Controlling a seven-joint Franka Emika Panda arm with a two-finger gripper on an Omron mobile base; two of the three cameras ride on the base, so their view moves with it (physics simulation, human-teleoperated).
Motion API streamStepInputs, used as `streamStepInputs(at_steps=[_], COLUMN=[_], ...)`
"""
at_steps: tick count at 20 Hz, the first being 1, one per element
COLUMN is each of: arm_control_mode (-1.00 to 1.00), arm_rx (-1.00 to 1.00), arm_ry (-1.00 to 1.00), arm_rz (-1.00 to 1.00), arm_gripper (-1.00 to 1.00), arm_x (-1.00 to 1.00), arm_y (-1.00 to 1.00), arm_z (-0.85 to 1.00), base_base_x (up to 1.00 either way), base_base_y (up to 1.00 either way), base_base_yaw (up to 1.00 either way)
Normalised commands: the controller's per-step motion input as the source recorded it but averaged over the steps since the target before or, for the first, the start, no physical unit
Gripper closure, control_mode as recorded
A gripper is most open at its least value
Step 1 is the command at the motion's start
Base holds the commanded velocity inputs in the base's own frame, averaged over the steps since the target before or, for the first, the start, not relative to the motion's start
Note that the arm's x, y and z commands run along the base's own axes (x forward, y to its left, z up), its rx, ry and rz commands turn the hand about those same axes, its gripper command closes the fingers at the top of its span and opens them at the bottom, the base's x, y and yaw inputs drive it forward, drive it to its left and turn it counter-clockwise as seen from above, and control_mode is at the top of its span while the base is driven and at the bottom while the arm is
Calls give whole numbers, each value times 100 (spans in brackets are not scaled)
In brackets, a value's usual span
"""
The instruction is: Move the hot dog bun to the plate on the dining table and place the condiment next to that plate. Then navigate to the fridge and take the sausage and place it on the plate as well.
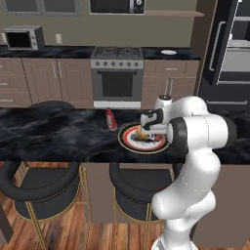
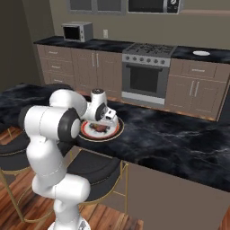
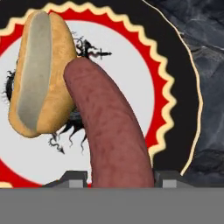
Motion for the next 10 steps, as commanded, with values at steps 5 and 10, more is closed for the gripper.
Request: streamStepInputs(at_steps=[5,10], arm_control_mode=[-100,-100], arm_rx=[0,0], arm_ry=[1,-2], arm_rz=[0,0], arm_gripper=[-100,-100], arm_x=[28,2], arm_y=[0,-1], arm_z=[-37,-13], base_base_x=[0,0], base_base_y=[0,0], base_base_yaw=[0,0])
